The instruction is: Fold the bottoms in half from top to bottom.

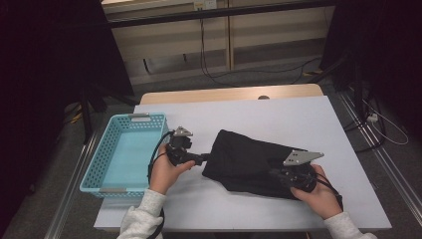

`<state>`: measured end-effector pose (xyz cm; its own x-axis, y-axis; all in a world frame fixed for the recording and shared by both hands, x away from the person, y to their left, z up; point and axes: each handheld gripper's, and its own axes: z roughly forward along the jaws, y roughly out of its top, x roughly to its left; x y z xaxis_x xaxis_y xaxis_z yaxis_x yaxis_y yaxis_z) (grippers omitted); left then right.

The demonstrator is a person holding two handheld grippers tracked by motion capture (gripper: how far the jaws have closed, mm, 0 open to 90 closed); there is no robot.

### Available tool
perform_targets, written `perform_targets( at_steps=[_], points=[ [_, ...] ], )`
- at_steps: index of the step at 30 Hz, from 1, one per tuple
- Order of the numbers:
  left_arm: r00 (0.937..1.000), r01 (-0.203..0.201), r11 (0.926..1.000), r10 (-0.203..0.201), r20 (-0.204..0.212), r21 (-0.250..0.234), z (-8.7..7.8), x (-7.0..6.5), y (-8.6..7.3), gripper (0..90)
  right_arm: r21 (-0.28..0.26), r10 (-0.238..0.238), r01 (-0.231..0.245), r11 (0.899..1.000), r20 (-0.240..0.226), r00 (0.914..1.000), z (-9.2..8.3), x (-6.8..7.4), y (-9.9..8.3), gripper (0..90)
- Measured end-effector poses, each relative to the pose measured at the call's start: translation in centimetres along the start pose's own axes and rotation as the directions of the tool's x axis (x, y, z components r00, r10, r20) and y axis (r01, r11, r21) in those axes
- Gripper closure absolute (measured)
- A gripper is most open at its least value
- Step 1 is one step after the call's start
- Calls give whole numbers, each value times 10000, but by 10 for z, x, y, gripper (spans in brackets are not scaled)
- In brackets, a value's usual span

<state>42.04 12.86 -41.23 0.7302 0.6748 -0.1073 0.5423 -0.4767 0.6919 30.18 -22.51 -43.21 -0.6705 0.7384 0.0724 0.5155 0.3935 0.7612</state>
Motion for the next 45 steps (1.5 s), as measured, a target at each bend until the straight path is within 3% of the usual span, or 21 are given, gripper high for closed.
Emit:
perform_targets(
  at_steps=[10, 21, 22, 32, 45],
  points=[
    [9998, 180, 9998, -179, 21, -117, 0, 0, 0, 157, -27, 93, -93, 10000, 21, 10000, -4, -3, -3, 900],
    [9998, 178, 9998, -178, -6, -35, -1, 2, -1, 156, 29, 77, -77, 10000, 13, 10000, -7, -3, -7, 900],
    [10000, 16, 10000, -16, -29, 55, -2, 3, -1, 156, 25, 91, -91, 10000, 50, 9999, -8, -4, -7, 900],
    [9998, 195, 9998, -194, 22, -38, -1, 1, -1, 156, -4, 131, -131, 9999, 178, 9998, -15, -6, -12, 900],
    [9999, 142, 9999, -143, 28, 65, 1, 1, -1, 154, 180, 227, -233, 9996, 329, 9992, -24, -10, -22, 898]
  ],
)
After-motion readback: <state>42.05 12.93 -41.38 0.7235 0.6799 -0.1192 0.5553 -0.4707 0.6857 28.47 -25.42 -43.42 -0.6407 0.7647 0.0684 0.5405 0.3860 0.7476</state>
